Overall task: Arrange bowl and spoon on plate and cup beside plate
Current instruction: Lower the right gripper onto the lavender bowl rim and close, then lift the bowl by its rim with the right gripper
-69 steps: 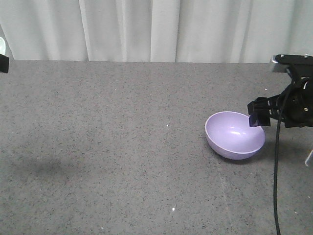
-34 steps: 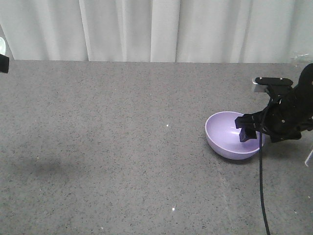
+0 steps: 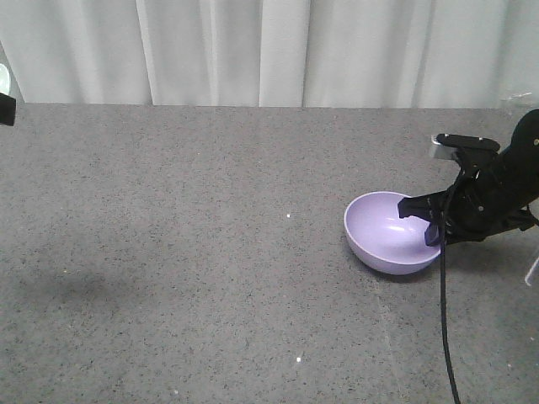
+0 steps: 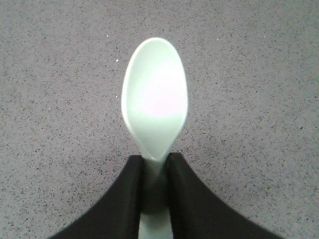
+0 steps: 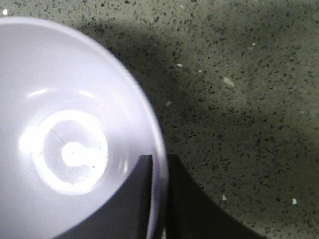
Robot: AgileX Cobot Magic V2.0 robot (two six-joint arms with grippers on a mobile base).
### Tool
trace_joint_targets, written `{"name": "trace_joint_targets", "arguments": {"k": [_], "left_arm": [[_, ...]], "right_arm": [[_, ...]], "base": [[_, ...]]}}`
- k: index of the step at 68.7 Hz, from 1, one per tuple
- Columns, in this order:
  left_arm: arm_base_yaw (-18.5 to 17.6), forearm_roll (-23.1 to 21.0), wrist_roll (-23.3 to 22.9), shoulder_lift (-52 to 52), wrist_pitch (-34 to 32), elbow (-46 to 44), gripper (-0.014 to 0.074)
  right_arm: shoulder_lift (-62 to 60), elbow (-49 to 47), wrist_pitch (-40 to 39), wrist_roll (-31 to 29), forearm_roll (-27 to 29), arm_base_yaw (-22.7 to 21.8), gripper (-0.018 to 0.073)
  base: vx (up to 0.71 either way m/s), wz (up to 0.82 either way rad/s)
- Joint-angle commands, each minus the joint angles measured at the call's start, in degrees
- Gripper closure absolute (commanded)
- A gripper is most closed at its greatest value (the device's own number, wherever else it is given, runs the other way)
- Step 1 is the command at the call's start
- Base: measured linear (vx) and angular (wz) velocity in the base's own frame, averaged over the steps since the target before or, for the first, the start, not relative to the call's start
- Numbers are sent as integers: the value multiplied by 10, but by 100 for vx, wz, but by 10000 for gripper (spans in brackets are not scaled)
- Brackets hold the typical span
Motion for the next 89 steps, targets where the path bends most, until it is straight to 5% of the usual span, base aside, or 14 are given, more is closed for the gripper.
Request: {"name": "trace_joint_targets", "arguments": {"k": [1, 64, 89], "left_arm": [[-2, 4, 0, -11, -30, -14, 603], [-2, 4, 0, -11, -30, -14, 603], [-2, 4, 0, -11, -30, -14, 603]], "right_arm": [[-24, -18, -11, -5, 4, -3, 571], [-391, -18, 155, -15, 32, -3, 565], [-405, -18, 161, -20, 30, -3, 565]], "base": [[0, 0], [0, 0], [0, 0]]}}
